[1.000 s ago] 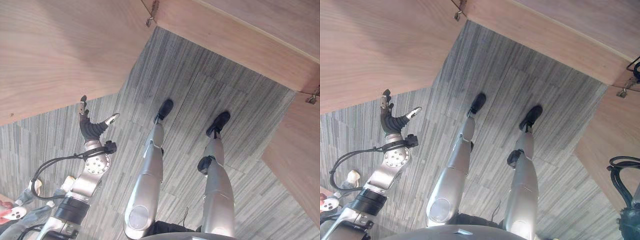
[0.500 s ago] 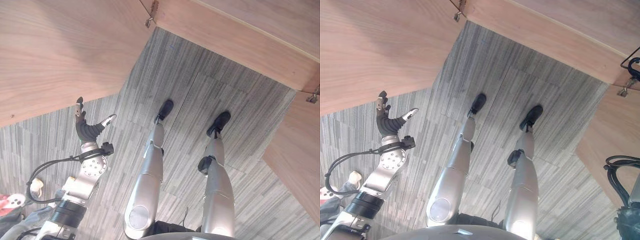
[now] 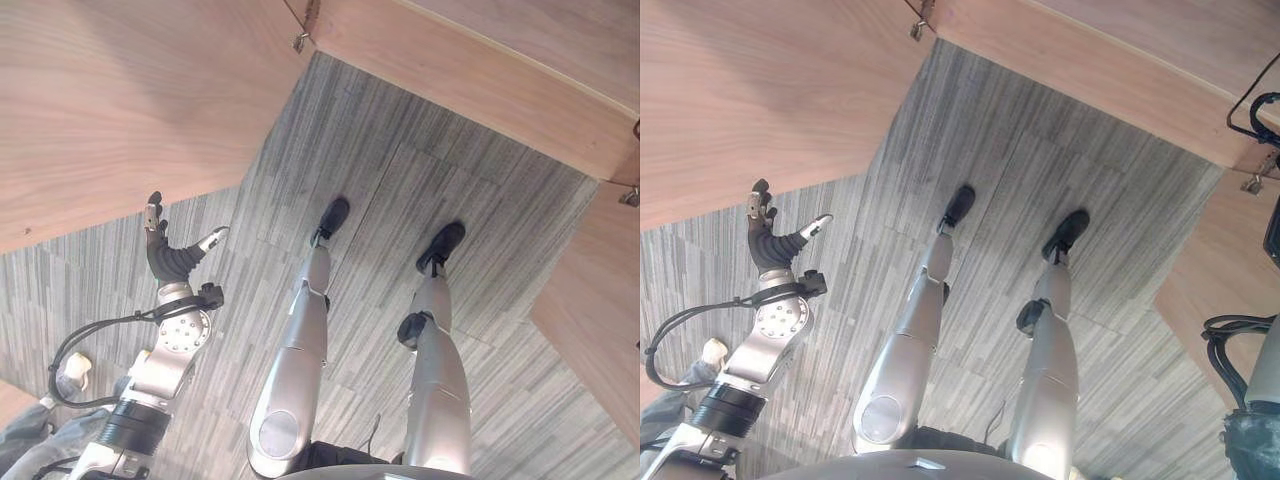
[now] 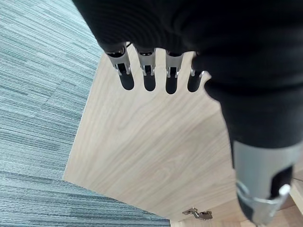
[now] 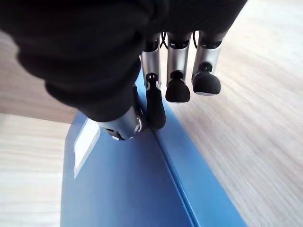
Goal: Put the empty folder in the office cabinet
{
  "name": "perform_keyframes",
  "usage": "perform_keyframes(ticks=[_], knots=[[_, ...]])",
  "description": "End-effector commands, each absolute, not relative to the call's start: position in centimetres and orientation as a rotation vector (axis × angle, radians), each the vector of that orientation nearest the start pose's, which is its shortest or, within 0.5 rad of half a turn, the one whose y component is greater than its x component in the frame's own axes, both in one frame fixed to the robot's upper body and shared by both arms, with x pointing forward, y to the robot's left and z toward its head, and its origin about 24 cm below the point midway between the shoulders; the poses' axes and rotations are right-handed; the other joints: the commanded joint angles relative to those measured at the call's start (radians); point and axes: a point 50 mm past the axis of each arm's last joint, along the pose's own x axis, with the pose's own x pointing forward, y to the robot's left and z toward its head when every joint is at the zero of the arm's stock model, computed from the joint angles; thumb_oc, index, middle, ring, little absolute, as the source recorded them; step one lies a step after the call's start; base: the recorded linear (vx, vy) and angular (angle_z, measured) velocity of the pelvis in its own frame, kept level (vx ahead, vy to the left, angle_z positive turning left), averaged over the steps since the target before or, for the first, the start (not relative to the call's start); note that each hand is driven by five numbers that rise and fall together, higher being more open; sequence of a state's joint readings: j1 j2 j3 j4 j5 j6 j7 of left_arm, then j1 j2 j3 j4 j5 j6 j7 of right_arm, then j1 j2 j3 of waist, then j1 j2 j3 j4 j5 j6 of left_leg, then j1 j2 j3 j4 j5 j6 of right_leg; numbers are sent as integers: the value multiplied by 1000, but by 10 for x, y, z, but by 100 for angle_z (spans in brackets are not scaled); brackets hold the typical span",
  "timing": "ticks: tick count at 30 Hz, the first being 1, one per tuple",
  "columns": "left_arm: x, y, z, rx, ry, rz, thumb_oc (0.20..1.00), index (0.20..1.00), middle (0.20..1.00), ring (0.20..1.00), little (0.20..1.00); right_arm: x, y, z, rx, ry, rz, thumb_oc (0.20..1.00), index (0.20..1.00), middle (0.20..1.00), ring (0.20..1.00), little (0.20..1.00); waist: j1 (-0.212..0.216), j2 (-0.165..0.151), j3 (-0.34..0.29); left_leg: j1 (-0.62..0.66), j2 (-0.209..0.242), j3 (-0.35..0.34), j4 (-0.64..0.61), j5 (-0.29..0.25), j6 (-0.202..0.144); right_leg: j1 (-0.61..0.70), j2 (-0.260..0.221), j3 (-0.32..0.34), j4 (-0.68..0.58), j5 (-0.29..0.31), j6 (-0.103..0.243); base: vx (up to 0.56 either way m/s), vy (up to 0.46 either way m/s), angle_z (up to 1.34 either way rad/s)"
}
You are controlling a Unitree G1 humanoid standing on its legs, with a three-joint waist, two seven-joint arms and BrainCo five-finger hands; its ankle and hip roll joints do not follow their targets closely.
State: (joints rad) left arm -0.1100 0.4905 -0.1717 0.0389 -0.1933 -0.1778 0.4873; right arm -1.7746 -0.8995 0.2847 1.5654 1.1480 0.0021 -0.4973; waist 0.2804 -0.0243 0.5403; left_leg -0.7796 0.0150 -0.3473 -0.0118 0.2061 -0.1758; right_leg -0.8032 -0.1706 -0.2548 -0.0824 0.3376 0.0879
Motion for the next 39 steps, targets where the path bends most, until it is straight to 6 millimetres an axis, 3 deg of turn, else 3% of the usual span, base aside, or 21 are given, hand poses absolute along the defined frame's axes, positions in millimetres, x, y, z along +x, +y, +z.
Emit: perform_keyframes(ticks=[1, 4, 5, 11, 16, 19, 20, 21, 23, 24, 25, 26, 27, 28, 29, 30, 32, 37, 38, 39], knots=[[253, 231, 98, 267, -312, 299, 1000, 1000, 1000, 1000, 1000, 325, -371, 400, 528, -474, -867, 200, 200, 200, 200, 200, 21, 27, -23, 137, 63, 31, -76, -163, -20, 96, -25, 30, 5, -210, 104, 41, -24, -4], [254, 229, 98, 272, -308, 292, 1000, 1000, 1000, 1000, 1000, 320, -376, 400, 555, -481, -898, 200, 200, 200, 200, 200, 23, 30, -27, 136, 64, 29, -76, -164, -21, 97, -26, 26, 4, -213, 105, -26, 1, -2], [254, 229, 97, 267, -308, 297, 1000, 1000, 1000, 1000, 1000, 315, -381, 400, 604, -492, -939, 1000, 1000, 1000, 1000, 1000, 23, 34, -30, 137, 66, 28, -76, -167, -21, 100, -24, 26, 4, -216, 106, 0, 0, 0], [255, 229, 95, 251, -296, 327, 1000, 1000, 1000, 1000, 1000, 308, -393, 387, 703, -464, -1047, 1000, 1000, 1000, 1000, 1000, 15, 35, -34, 135, 62, 23, -76, -166, -21, 105, -23, 26, 2, -217, 107, 0, 0, 0], [254, 228, 92, 223, -288, 355, 1000, 1000, 1000, 1000, 1000, 313, -399, 351, 773, -352, -1166, 1000, 1000, 1000, 1000, 1000, 8, 36, -43, 150, 62, 24, -76, -169, -19, 125, -21, 23, -1, -220, 107, -10, 27, 0], [255, 224, 90, 213, -280, 352, 1000, 1000, 1000, 1000, 1000, 321, -401, 299, 773, -199, -1270, 1000, 1000, 1000, 1000, 1000, -5, 37, -53, 180, 57, 27, -76, -173, -15, 163, -19, 19, -2, -222, 107, -19, 43, 1], [254, 224, 90, 215, -279, 352, 1000, 1000, 1000, 1000, 1000, 322, -401, 298, 774, -197, -1271, 1000, 1000, 1000, 1000, 1000, -4, 36, -53, 181, 57, 27, -76, -173, -15, 165, -19, 19, -2, -223, 107, -26, 49, 1], [256, 222, 90, 200, -276, 353, 1000, 1000, 1000, 1000, 1000, 325, -399, 267, 774, -99, -1316, 1000, 1000, 1000, 1000, 1000, -15, 43, -57, 195, 54, 28, -76, -177, -12, 178, -19, 20, -2, -222, 107, -14, 33, 0], [255, 222, 89, 208, -271, 349, 1000, 1000, 1000, 1000, 1000, 329, -396, 250, 771, -53, -1329, 1000, 1000, 1000, 1000, 1000, -16, 40, -59, 203, 54, 27, -76, -179, -10, 188, -20, 20, -2, -223, 107, -27, 47, 1], [254, 221, 87, 222, -265, 339, 1000, 1000, 1000, 1000, 1000, 334, -388, 219, 775, 37, -1346, 1000, 1000, 1000, 1000, 1000, -23, 43, -61, 216, 53, 29, -76, -180, -7, 204, -24, 19, -3, -222, 108, -30, 47, 0], [254, 222, 87, 226, -263, 339, 1000, 1000, 1000, 1000, 1000, 334, -387, 217, 776, 41, -1348, 1000, 1000, 1000, 1000, 1000, -22, 40, -61, 218, 53, 29, -76, -180, -7, 206, -24, 18, -3, -222, 108, -41, 65, -3], [254, 219, 83, 224, -247, 327, 1000, 1000, 1000, 1000, 1000, 335, -379, 186, 762, 136, -1366, 1000, 1000, 1000, 1000, 1000, -29, 41, -64, 228, 52, 32, -76, -182, -4, 217, -26, 16, -3, -220, 110, -22, 34, -6], [253, 219, 83, 227, -244, 326, 1000, 1000, 1000, 1000, 1000, 335, -379, 183, 761, 140, -1367, 1000, 1000, 1000, 1000, 1000, -28, 40, -66, 230, 51, 32, -76, -182, -4, 220, -26, 16, -3, -220, 110, -39, 64, -9], [253, 218, 77, 234, -217, 320, 1000, 1000, 1000, 1000, 1000, 337, -368, 157, 760, 224, -1374, 1000, 1000, 1000, 1000, 1000, -33, 40, -69, 238, 51, 36, -76, -184, 0, 231, -28, 16, -4, -219, 110, -17, 32, -9], [252, 219, 76, 237, -215, 319, 1000, 1000, 1000, 1000, 1000, 337, -368, 155, 760, 227, -1374, 1000, 1000, 1000, 1000, 1000, -32, 38, -71, 240, 50, 36, -76, -184, 1, 233, -28, 16, -4, -219, 110, -37, 76, -7], [251, 217, 67, 230, -172, 316, 1000, 1000, 1000, 1000, 1000, 334, -355, 120, 740, 332, -1386, 1000, 1000, 1000, 1000, 1000, -40, 37, -75, 250, 48, 40, -76, -186, 6, 244, -28, 18, -4, -216, 111, -33, 69, -5], [251, 215, 57, 239, -127, 307, 1000, 1000, 1000, 1000, 1000, 335, -334, 90, 720, 422, -1370, 1000, 1000, 1000, 1000, 1000, -42, 32, -81, 263, 49, 46, -76, -186, 11, 258, -28, 17, -5, -217, 111, -34, 62, -3], [250, 216, 56, 244, -124, 307, 1000, 1000, 1000, 1000, 1000, 334, -333, 88, 720, 427, -1372, 1000, 1000, 1000, 1000, 1000, -40, 29, -83, 266, 48, 47, -76, -187, 12, 260, -28, 18, -5, -218, 111, -6, 20, -4], [244, 208, 16, 259, 62, 293, 1000, 1000, 1000, 1000, 1000, 318, -270, 6, 597, 671, -1279, 1000, 1000, 1000, 1000, 1000, -58, 6, -114, 319, 54, 66, -76, -191, 26, 311, -20, 12, -5, -216, 110, -53, 158, 2], [239, 206, -3, 253, 146, 296, 1000, 1000, 1000, 1000, 1000, 306, -245, -22, 552, 741, -1216, 1000, 1000, 1000, 1000, 1000, -70, -11, -131, 353, 48, 77, -76, -189, 34, 339, -22, 9, -5, -205, 112, -16, 185, 1]])
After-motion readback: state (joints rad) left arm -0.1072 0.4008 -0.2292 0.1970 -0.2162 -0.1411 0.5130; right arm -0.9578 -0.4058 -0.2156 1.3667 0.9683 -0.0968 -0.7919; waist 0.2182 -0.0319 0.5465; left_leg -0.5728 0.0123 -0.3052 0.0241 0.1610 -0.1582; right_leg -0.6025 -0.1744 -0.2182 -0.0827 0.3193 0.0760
